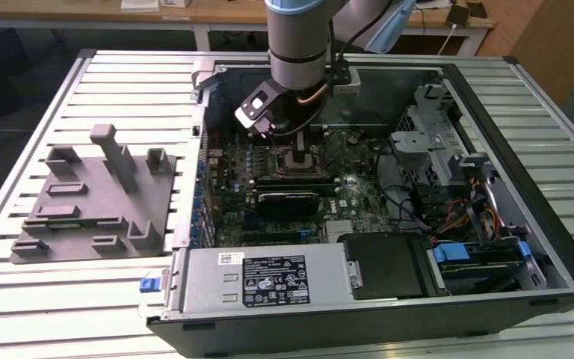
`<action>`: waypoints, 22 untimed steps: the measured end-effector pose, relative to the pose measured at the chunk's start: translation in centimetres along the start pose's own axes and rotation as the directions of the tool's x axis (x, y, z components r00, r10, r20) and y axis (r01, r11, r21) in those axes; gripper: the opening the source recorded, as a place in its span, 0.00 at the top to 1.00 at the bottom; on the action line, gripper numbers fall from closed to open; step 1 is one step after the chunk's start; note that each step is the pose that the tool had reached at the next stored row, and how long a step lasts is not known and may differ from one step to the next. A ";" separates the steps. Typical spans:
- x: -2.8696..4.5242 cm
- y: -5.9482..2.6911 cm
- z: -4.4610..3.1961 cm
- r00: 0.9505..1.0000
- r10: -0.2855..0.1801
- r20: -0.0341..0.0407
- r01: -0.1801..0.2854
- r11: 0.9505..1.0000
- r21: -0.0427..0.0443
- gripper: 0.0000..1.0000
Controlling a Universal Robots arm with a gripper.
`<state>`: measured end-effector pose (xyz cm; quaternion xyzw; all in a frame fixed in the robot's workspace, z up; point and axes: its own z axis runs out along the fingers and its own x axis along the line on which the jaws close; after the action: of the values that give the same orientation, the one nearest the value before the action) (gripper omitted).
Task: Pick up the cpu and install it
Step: 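Place the cpu into insertion slot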
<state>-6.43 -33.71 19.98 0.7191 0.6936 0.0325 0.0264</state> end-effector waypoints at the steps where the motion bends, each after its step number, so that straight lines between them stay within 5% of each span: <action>1: 0.00 0.00 0.04 1.000 0.000 0.000 0.000 1.000 0.000 0.89; 14: 0.01 0.00 0.03 1.000 0.000 -0.001 0.000 1.000 0.000 0.89; 22: 0.02 0.13 -1.53 1.000 0.000 0.000 0.000 1.000 -0.002 0.89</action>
<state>-6.43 -33.70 21.52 0.7191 0.6936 0.0334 0.0271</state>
